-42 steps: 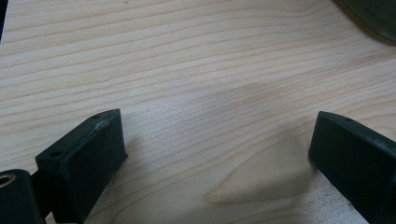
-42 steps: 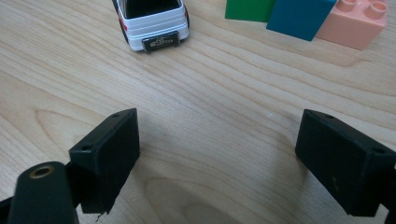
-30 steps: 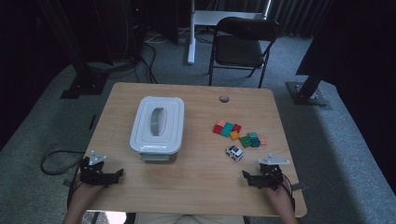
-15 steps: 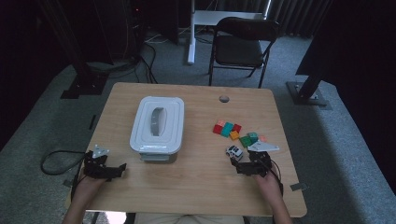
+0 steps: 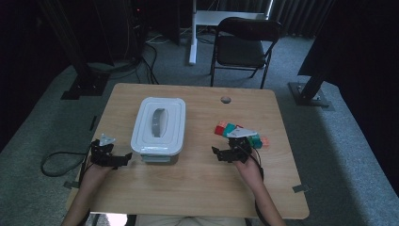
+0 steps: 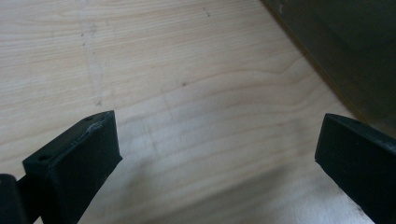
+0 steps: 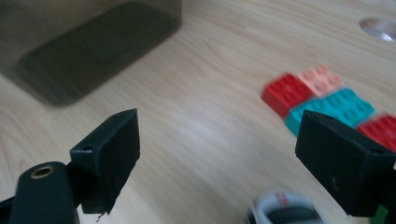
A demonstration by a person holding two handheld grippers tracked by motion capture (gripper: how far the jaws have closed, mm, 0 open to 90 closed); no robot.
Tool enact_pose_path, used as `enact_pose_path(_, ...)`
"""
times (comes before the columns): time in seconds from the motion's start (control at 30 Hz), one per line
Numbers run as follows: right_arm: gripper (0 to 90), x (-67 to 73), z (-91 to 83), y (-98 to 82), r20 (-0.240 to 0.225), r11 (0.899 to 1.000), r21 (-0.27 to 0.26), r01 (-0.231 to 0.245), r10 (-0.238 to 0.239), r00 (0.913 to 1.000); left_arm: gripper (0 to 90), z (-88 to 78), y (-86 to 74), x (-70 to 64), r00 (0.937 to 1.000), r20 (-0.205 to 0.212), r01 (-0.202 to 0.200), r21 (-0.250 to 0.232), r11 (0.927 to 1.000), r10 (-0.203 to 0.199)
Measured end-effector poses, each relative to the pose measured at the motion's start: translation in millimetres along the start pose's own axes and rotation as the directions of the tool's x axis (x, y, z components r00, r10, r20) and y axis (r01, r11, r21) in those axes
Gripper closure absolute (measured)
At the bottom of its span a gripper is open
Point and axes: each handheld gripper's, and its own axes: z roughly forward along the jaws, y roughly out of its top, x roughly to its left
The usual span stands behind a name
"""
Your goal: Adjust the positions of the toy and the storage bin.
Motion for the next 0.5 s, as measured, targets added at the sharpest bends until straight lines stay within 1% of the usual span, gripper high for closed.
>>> enact_pose_path(0.13, 13.6, 8.6, 17.0, 13.4, -0.026, 1.000, -0.017, 0.004, -0.005, 0.9996, 0.5, 5.4, 6.8, 1.1, 1.0000, 0.009, 0.002, -0.008, 1.0000, -0.002)
enact_pose_path(0.2, 13.6, 12.8, 26.3, 18.3, -0.030, 1.000, -0.022, 0.008, -0.009, 0.9995, 0.5, 8.1, 10.9, 1.4, 0.9999, 0.010, 0.003, -0.014, 0.9999, -0.003)
enact_pose_path(0.23, 13.6, 14.3, 31.5, 20.4, -0.032, 1.000, -0.018, 0.006, -0.007, 0.9995, 0.5, 9.4, 13.1, 2.2, 0.9999, 0.005, 0.009, -0.019, 0.9998, -0.009)
enact_pose_path(0.33, 13.6, 19.2, 46.5, 24.6, -0.042, 1.000, -0.012, 0.007, -0.007, 0.9991, 0.5, 13.2, 20.3, 4.4, 0.9998, 0.010, 0.019, -0.030, 0.9994, -0.018)
enact_pose_path(0.43, 13.6, 24.0, 59.2, 26.9, -0.046, 1.000, -0.006, 0.011, -0.011, 0.9989, 0.5, 16.3, 27.2, 4.8, 0.9998, 0.009, 0.016, -0.046, 0.9988, -0.016)
enact_pose_path(0.5, 13.6, 26.5, 66.9, 28.6, -0.037, 1.000, 0.007, 0.016, -0.016, 0.9992, 0.5, 18.6, 31.7, 5.3, 0.9998, 0.015, 0.013, -0.051, 0.9986, -0.012)
